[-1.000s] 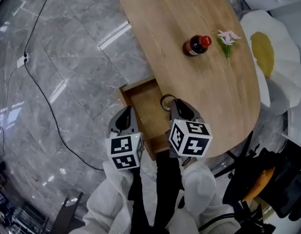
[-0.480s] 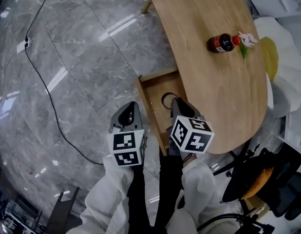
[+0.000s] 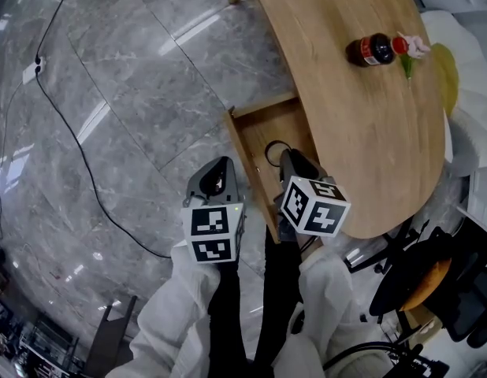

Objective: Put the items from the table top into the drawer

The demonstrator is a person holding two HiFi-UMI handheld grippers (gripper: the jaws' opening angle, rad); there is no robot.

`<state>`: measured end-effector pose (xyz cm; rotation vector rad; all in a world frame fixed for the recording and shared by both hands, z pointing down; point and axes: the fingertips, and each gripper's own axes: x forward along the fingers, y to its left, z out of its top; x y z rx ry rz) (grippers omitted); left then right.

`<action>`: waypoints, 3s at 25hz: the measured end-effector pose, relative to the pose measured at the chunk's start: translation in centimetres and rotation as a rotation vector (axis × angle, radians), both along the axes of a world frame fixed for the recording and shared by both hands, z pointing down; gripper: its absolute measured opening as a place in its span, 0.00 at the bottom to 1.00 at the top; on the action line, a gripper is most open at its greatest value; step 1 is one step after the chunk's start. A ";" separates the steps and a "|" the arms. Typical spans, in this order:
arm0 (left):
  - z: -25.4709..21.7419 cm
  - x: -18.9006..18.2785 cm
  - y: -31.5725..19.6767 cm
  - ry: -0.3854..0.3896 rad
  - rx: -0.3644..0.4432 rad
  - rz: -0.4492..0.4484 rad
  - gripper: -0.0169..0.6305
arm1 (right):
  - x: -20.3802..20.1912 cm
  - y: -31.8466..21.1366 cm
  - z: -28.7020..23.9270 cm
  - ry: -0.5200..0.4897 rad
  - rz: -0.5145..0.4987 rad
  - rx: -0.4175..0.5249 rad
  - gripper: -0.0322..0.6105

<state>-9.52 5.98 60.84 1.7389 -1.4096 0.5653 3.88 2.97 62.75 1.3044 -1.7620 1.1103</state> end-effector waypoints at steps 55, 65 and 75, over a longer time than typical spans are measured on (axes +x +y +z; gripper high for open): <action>-8.3 20.2 -12.9 -0.014 0.102 0.270 0.02 | 19.8 -8.7 -10.6 -0.032 0.247 0.111 0.15; -6.2 26.5 -19.3 0.036 0.092 0.252 0.02 | 25.2 -17.2 -9.1 -0.028 0.178 0.131 0.15; -3.9 29.1 -23.0 0.021 0.084 0.260 0.02 | 27.1 -23.3 -6.6 -0.041 0.121 0.147 0.21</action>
